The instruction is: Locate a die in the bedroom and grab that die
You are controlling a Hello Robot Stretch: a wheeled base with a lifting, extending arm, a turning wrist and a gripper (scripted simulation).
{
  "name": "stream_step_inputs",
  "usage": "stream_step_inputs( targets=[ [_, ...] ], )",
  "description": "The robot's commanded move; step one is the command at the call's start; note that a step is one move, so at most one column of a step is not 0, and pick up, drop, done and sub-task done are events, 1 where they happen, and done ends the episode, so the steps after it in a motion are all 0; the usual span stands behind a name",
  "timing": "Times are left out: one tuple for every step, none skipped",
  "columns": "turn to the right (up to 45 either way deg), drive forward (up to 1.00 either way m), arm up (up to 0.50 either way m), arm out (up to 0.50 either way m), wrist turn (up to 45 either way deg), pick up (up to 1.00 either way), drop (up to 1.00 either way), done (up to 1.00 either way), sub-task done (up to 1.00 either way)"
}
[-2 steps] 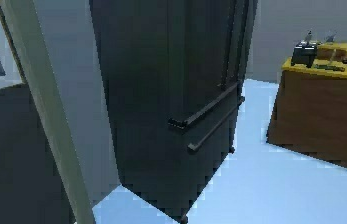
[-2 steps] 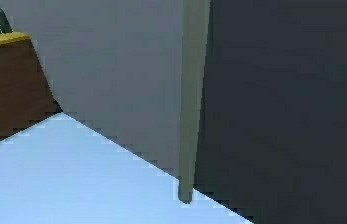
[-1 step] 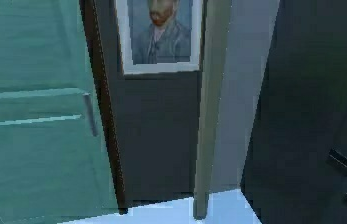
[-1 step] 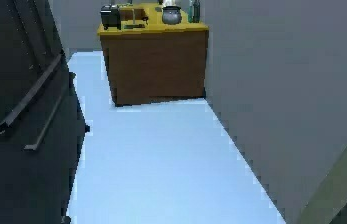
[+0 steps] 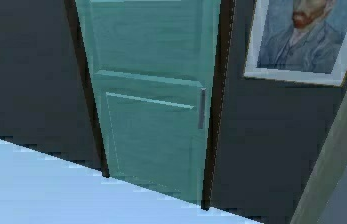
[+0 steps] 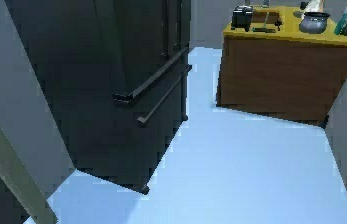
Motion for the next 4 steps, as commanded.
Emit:
stream_step_inputs(
  targets=[
    [-3.0,0.00,0.00,0.00,0.0,0.00,0.00,0.00,0.00],
    [0.0,0.45,0.00,0.00,0.0,0.00,0.00,0.00,0.00],
    [-45.0,0.00,0.00,0.00,0.0,0.00,0.00,0.00,0.00],
    [-21.0,0.00,0.00,0.00,0.0,0.00,0.00,0.00,0.00]
  ],
)
